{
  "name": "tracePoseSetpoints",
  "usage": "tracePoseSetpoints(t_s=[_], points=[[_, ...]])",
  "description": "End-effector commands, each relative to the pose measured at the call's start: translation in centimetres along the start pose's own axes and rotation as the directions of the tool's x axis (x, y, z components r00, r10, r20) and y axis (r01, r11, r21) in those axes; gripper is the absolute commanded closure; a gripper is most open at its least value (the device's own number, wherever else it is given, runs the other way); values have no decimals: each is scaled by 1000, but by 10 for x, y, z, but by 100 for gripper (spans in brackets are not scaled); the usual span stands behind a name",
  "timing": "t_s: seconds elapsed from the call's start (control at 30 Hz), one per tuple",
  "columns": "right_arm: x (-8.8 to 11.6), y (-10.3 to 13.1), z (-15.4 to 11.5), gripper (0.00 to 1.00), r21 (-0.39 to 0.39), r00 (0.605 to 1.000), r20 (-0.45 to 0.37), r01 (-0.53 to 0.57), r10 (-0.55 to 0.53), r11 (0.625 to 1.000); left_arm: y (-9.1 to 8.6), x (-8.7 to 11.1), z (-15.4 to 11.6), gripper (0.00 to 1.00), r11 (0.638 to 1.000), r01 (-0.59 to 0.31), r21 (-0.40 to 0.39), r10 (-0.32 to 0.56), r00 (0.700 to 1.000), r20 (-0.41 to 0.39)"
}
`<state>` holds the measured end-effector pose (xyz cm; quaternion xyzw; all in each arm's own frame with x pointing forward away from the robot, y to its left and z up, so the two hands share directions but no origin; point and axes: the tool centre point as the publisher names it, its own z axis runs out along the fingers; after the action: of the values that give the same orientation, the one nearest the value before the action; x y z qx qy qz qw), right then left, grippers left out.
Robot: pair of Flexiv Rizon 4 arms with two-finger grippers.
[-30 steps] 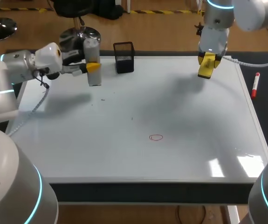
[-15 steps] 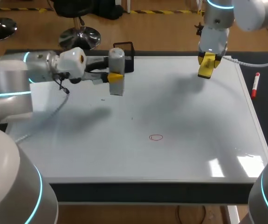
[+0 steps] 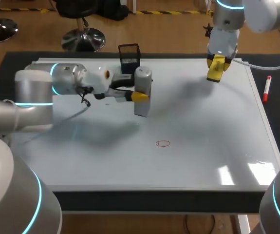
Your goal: Pick up the inspection probe, press it on each red-marked spot on the whiteboard one by one, put down the probe, pick up the eraser, and wipe off all the red marks.
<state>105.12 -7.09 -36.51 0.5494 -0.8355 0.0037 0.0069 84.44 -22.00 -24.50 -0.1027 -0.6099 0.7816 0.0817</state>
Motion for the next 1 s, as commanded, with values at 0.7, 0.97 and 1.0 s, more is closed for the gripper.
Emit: tracePoseSetpoints(t_s=[0.7,0.97,1.0], points=[[0,0,-1,100,1,1000,-4,2,-2,1000,33,44,53,100,990,106,92,-94,987,-134],[0,0,-1,100,1,1000,-4,2,-2,1000,37,60,66,100,985,133,107,-113,979,-170],[0,0,-1,100,1,1000,-4,2,-2,1000,39,61,67,100,986,138,95,-120,978,-171]])
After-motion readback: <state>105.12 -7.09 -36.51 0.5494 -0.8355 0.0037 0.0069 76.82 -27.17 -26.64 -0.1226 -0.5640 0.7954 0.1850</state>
